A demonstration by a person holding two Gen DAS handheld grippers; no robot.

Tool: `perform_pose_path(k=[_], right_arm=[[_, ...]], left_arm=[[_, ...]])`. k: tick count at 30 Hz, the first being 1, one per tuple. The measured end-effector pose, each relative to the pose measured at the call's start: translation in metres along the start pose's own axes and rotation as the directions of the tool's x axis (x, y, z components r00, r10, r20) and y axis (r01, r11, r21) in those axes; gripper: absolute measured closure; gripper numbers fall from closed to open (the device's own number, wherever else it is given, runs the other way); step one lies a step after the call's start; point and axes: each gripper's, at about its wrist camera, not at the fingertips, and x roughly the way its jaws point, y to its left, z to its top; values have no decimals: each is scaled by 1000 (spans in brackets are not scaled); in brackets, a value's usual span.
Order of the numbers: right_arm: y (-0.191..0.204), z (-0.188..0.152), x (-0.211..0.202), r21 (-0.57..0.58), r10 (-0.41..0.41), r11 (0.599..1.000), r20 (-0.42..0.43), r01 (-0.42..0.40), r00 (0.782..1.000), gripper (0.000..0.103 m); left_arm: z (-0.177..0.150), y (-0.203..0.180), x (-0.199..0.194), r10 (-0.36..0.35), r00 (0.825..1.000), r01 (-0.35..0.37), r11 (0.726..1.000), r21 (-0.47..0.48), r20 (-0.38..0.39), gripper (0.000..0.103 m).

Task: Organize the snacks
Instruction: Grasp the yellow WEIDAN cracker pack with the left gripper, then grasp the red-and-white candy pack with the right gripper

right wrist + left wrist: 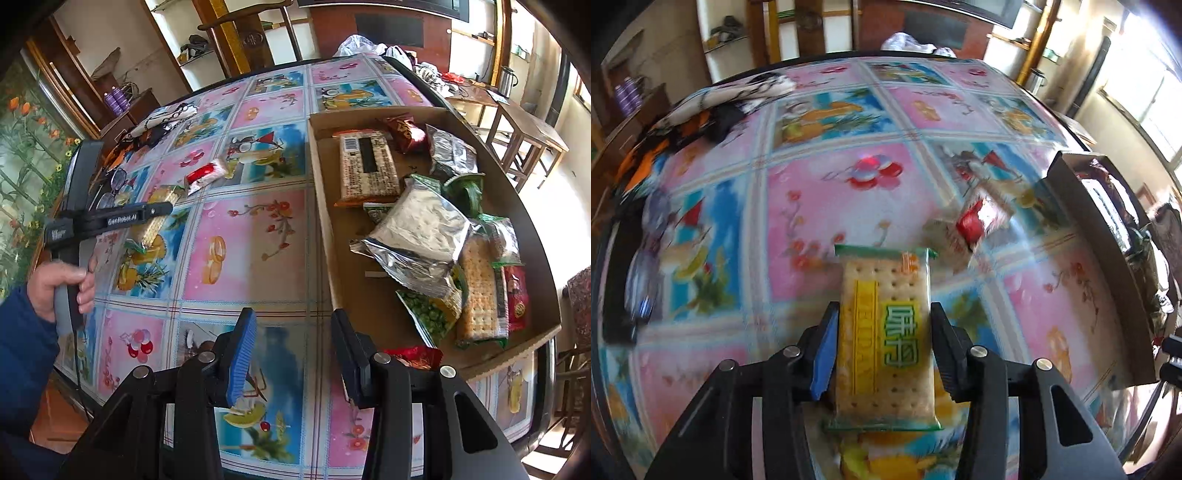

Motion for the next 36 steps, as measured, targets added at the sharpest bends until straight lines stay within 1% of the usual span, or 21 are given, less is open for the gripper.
perform_pose_path(k=[4,7,10,13,14,16,18,20,22,24,27,29,32,34,36], right_arm=[[12,12,7,-41,24,999,-9,-24,1000,58],[28,33,17,-74,72,995,-26,-74,997,58],[47,67,34,-115,120,986,-41,-124,992,58],[65,112,57,-111,182,976,-63,-188,981,58],[75,131,72,-123,199,970,-79,-208,977,58],[88,151,92,-138,183,971,-86,-194,979,58],[104,169,123,-157,188,966,-115,-204,976,58],[115,179,143,-167,185,964,-136,-207,973,58],[128,185,160,-208,182,954,-166,-215,969,58],[132,188,173,-222,169,952,-182,-208,969,58],[124,186,181,-205,152,959,-210,-196,966,58],[115,181,177,-190,171,958,-220,-214,961,58],[105,168,167,-179,192,956,-225,-234,955,48],[106,162,164,-208,172,954,-217,-217,961,48],[111,156,165,-243,135,953,-199,-182,971,48]], left_arm=[[-33,5,-17,33,999,-32,998,-52,5,58],[-58,7,-30,45,999,-44,995,-90,11,58],[-76,7,-39,64,998,-62,993,-105,9,58],[-85,7,-43,72,997,-70,990,-118,8,58],[-87,6,-45,77,997,-76,990,-120,8,58],[-91,5,-47,87,996,-86,989,-122,7,58],[-92,4,-48,92,996,-91,988,-124,3,57],[-94,5,-49,91,996,-90,987,-131,4,57],[-95,4,-49,95,995,-93,987,-132,5,57],[-96,3,-49,96,995,-94,987,-133,5,57],[-95,5,-50,85,996,-83,986,-142,4,55],[-95,5,-50,79,997,-78,986,-147,5,55],[-94,4,-49,76,997,-75,986,-148,6,53],[-94,3,-49,80,997,-78,986,-147,6,53],[-94,2,-48,86,996,-84,987,-138,8,52]])
